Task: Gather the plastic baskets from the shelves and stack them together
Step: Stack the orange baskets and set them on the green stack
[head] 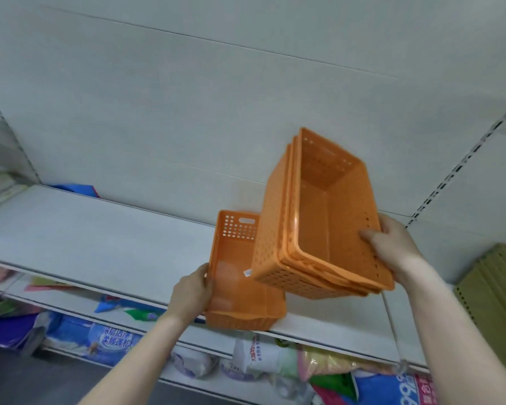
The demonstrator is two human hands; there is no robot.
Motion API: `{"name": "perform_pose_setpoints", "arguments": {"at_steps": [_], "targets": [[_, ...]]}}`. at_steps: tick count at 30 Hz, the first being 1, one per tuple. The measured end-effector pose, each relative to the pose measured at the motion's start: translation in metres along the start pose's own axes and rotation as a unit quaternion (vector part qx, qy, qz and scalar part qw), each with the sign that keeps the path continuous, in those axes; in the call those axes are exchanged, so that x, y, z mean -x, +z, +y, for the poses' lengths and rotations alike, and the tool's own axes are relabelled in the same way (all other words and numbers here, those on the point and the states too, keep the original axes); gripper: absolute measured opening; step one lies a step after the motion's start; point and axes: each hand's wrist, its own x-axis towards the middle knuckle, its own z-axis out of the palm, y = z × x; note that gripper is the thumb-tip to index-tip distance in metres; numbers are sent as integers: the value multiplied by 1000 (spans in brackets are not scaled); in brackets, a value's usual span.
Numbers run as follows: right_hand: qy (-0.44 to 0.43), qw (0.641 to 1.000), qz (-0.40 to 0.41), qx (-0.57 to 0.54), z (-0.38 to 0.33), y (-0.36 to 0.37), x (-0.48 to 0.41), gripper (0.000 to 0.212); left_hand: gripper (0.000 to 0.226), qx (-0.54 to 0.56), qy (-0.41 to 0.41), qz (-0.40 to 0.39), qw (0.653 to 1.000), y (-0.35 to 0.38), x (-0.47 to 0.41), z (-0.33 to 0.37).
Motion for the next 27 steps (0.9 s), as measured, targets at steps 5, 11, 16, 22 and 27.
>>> {"name": "perform_pose_setpoints", "arguments": {"at_steps": [5,11,16,22,27], "targets": [[-21,998,-61,-11,-16,55,1,19,36,179,-21,-54,982,7,11,7],[3,987,-52,153,10,92,10,21,34,380,-95,-172,904,7,14,1],[56,971,-113,201,29,101,16,18,59,394,-84,-190,895,-1,10,11],[179,962,-189,-79,51,90,38,56,51,389,-41,-207,897,-21,-1,53],[127,974,-159,-94,62,87,52,47,19,364,-22,-145,920,-21,-9,81]]}}
